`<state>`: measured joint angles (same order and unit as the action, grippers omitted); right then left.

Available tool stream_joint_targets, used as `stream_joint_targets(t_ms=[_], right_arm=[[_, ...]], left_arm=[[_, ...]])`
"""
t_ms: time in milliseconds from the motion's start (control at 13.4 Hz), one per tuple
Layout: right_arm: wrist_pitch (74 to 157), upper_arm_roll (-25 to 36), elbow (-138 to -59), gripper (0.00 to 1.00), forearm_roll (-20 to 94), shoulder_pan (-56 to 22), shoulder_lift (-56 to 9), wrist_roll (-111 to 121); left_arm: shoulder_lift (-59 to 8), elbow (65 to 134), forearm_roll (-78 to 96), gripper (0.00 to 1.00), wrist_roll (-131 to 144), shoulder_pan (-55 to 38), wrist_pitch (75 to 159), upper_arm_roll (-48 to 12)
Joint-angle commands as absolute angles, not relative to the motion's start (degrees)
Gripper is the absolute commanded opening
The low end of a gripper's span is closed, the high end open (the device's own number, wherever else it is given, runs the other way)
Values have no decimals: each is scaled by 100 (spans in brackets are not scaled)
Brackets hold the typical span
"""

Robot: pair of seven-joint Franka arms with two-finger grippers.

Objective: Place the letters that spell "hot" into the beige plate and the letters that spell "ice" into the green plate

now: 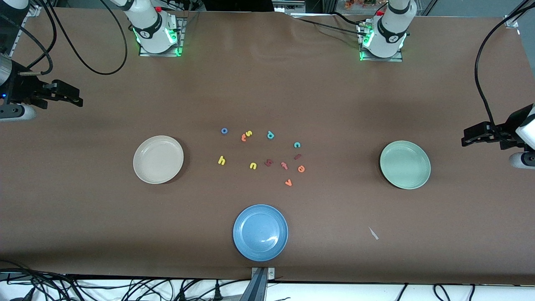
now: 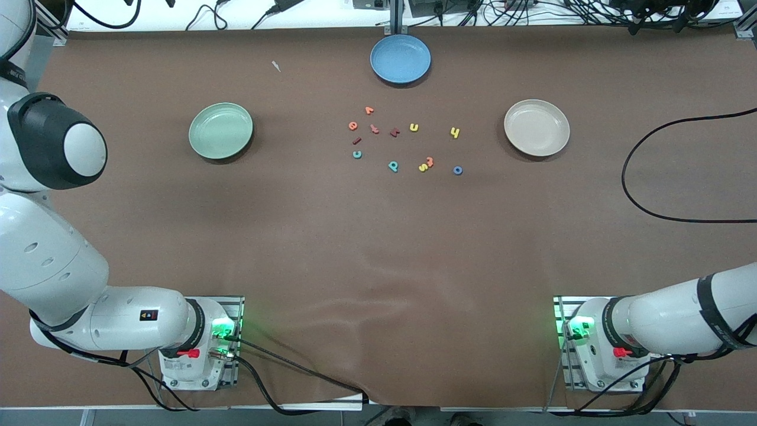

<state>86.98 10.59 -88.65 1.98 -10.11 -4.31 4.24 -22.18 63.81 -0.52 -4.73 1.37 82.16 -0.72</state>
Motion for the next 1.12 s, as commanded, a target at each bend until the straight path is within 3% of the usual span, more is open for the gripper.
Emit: stream_joint_targets(t_ms=[0,1043], right_arm=[[8666,1037,-8754,100,37,-984,-475,449],[8736,976,-8481,100,70,-1046,-835,413]], left_arm=[[-2189,6372,0,100,-589,123,8218,-35],[-2153,6372,-26,100,-597,123,8191,-44]])
